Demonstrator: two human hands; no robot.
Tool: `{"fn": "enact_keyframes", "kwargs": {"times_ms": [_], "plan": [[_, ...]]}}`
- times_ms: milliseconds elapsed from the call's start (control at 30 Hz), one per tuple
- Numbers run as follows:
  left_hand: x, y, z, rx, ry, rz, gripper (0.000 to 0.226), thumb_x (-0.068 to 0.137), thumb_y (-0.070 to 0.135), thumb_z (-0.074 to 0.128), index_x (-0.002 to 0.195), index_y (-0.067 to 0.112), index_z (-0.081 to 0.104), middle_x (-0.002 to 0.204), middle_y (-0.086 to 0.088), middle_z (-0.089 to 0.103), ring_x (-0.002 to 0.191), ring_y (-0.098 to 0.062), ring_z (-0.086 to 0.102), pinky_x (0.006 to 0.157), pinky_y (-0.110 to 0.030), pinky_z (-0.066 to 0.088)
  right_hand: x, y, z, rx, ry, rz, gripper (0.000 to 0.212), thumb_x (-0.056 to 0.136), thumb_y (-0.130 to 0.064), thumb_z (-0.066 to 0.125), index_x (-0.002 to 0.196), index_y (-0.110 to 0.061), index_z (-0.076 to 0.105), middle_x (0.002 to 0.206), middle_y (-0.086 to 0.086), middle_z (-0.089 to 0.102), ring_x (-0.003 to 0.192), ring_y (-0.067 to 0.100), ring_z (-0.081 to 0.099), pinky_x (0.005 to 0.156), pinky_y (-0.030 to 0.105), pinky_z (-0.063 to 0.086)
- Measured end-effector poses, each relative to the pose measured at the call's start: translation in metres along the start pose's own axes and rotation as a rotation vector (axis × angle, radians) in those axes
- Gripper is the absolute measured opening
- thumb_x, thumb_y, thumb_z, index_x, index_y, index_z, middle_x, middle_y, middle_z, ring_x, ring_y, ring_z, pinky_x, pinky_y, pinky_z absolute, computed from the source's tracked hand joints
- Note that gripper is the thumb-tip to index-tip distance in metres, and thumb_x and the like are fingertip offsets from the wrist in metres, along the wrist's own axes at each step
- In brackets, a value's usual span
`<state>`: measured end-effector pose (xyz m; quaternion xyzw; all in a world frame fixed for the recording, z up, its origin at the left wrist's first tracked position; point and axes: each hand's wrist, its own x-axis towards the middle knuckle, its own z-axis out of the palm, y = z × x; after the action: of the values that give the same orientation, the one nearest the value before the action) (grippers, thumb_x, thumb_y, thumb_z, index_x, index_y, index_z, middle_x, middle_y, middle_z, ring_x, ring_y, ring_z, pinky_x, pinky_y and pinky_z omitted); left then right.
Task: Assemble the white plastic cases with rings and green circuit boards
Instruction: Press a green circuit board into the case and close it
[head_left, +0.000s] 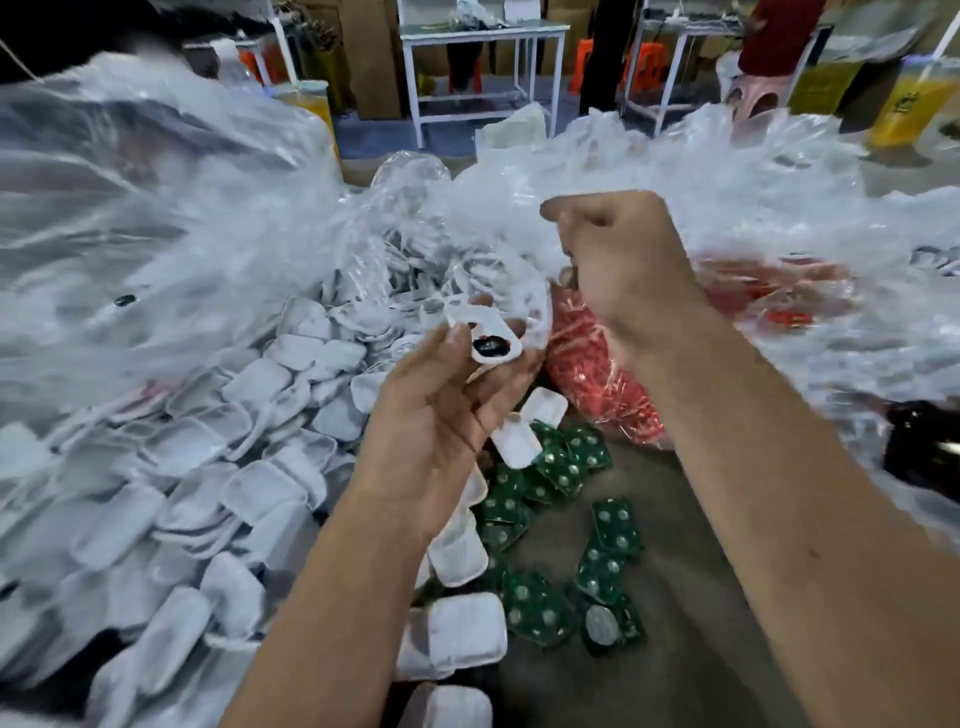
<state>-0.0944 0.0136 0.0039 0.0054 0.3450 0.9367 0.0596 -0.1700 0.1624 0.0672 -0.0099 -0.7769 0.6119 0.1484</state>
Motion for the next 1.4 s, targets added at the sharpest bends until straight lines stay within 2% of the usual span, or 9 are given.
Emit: {"fn": "enact_keyframes", "kwargs": {"times_ms": [133, 233, 300, 433, 567, 700, 867, 1000, 1400], "plan": [[0.001, 0.000, -0.010, 0.013, 0.100, 0.022, 0.034, 0.088, 0.018, 0.066, 0.121, 0.011, 0.070, 0.111, -0.019, 0.073, 0.091, -0.031, 0.076, 0.068, -0.026, 0.061, -0.050, 0.040, -0.003, 0.119, -0.038, -0.087, 0.021, 0.092, -0.013, 0.079, 0.110, -0.023, 0.080, 0.094, 0.001, 0.080, 0.083, 0.013, 0.075, 0.080, 0.033, 0.063], [0.005, -0.001, -0.011, 0.004, 0.136, 0.019, 0.024, 0.090, 0.011, 0.064, 0.114, 0.007, 0.067, 0.091, -0.015, 0.077, 0.083, -0.030, 0.077, 0.063, -0.023, 0.060, -0.063, 0.061, -0.010, 0.141, -0.066, -0.110, 0.013, 0.086, -0.017, 0.086, 0.091, -0.017, 0.074, 0.076, 0.006, 0.076, 0.060, 0.024, 0.074, 0.058, 0.034, 0.061], [0.008, -0.003, -0.009, 0.017, 0.148, -0.022, 0.018, 0.098, 0.005, 0.059, 0.115, 0.005, 0.066, 0.095, -0.020, 0.077, 0.083, -0.032, 0.077, 0.063, -0.023, 0.060, -0.068, 0.071, -0.011, 0.156, -0.082, -0.128, 0.010, 0.084, -0.014, 0.086, 0.086, -0.017, 0.077, 0.073, 0.005, 0.076, 0.056, 0.022, 0.073, 0.053, 0.030, 0.060], [0.012, -0.007, -0.010, 0.101, 0.141, -0.058, 0.026, 0.102, -0.001, 0.050, 0.123, 0.005, 0.066, 0.108, -0.026, 0.075, 0.081, -0.032, 0.077, 0.062, -0.025, 0.060, -0.067, 0.081, -0.011, 0.291, -0.113, -0.083, 0.012, 0.087, -0.008, 0.081, 0.092, -0.019, 0.084, 0.083, 0.005, 0.080, 0.064, 0.015, 0.073, 0.056, 0.024, 0.059], [0.012, -0.010, -0.010, 0.249, 0.157, -0.040, 0.029, 0.098, -0.004, 0.055, 0.121, 0.006, 0.069, 0.111, -0.025, 0.074, 0.071, -0.026, 0.075, 0.059, -0.023, 0.058, -0.063, 0.086, -0.016, 0.386, -0.160, -0.017, 0.019, 0.085, -0.028, 0.077, 0.102, -0.022, 0.084, 0.093, 0.006, 0.080, 0.052, 0.015, 0.059, 0.052, 0.022, 0.052], [0.011, -0.016, -0.008, 0.365, 0.194, 0.006, 0.032, 0.093, -0.011, 0.061, 0.109, 0.012, 0.075, 0.107, -0.020, 0.076, 0.063, -0.021, 0.071, 0.054, -0.020, 0.054, -0.063, 0.087, -0.014, 0.454, -0.193, 0.043, 0.026, 0.087, -0.030, 0.072, 0.105, -0.015, 0.083, 0.072, -0.010, 0.069, 0.054, 0.008, 0.050, 0.051, 0.021, 0.045], [0.011, -0.016, -0.008, 0.425, 0.184, 0.050, 0.036, 0.089, -0.015, 0.062, 0.109, 0.011, 0.077, 0.095, -0.015, 0.076, 0.059, -0.021, 0.071, 0.053, -0.018, 0.053, -0.066, 0.084, -0.014, 0.523, -0.236, 0.077, 0.018, 0.090, -0.015, 0.072, 0.103, -0.013, 0.083, 0.083, 0.007, 0.073, 0.071, 0.017, 0.060, 0.063, 0.024, 0.052], [0.010, -0.015, -0.007, 0.475, 0.154, 0.074, 0.036, 0.088, -0.017, 0.061, 0.109, 0.009, 0.076, 0.083, -0.011, 0.075, 0.057, -0.021, 0.070, 0.052, -0.019, 0.053, -0.067, 0.083, -0.013, 0.418, -0.218, -0.041, 0.027, 0.094, 0.002, 0.071, 0.106, -0.019, 0.082, 0.090, 0.013, 0.077, 0.069, 0.020, 0.067, 0.071, 0.024, 0.057], [0.008, -0.013, -0.005, 0.485, 0.111, 0.073, 0.037, 0.089, -0.016, 0.060, 0.113, 0.009, 0.075, 0.087, -0.012, 0.076, 0.056, -0.019, 0.068, 0.051, -0.019, 0.051, -0.070, 0.081, -0.013, 0.301, -0.180, -0.219, 0.021, 0.087, -0.003, 0.081, 0.101, -0.019, 0.079, 0.085, 0.003, 0.078, 0.059, 0.017, 0.071, 0.062, 0.024, 0.058]]}}
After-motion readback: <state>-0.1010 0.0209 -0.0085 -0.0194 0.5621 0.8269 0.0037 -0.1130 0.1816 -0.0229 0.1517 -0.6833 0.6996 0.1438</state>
